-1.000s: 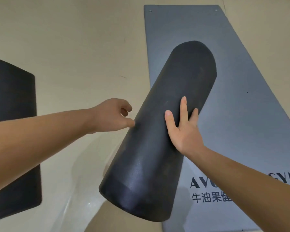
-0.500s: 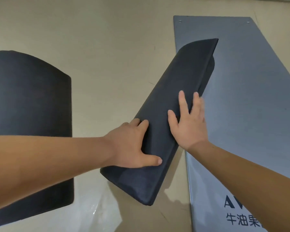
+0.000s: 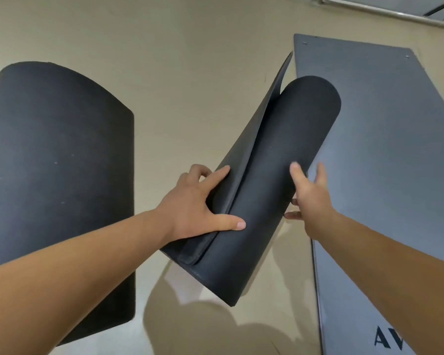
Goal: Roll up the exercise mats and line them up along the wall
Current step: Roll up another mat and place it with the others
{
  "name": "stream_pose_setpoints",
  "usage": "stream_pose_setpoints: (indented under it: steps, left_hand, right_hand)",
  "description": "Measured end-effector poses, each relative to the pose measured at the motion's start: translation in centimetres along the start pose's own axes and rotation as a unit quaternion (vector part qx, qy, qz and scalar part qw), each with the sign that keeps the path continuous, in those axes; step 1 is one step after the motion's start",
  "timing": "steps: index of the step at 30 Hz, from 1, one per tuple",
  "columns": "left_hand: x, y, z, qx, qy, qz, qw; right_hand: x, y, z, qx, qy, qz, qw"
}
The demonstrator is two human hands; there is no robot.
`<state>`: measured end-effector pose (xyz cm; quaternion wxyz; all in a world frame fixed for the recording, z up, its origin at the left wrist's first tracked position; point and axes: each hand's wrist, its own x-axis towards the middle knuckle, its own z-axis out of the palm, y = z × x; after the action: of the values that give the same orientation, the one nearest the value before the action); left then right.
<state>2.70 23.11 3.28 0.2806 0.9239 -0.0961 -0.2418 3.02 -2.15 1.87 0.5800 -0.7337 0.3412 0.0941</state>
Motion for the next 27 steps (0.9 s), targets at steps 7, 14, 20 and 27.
stream_pose_setpoints:
  steps: [7,14,20,27]
  left_hand:
    - [0.2,0.1,-1.7,-0.007,-0.029,0.032,0.999]
    - [-1.4,1.8,0.0,-0.073,-0.048,0.012,0.996]
    - [-3.5,1.7,2.2,-0.182,-0.018,-0.051,0.982]
    - [-6.4,-2.7,2.0,-0.312,-0.084,-0.23,0.918]
  right_hand:
    - [-0.7,4.5,0.7,0.14,-0.229,0.146,0.952]
    - [-0.7,3.1,1.0,0.097,-0.129,0.138,0.977]
    - [-2.5,-1.8,1.1,-0.064,-0.141,0.047,0.987]
    - [-5.4,-2.7,6.2,-0.417,-0.129,-0.18,0.881]
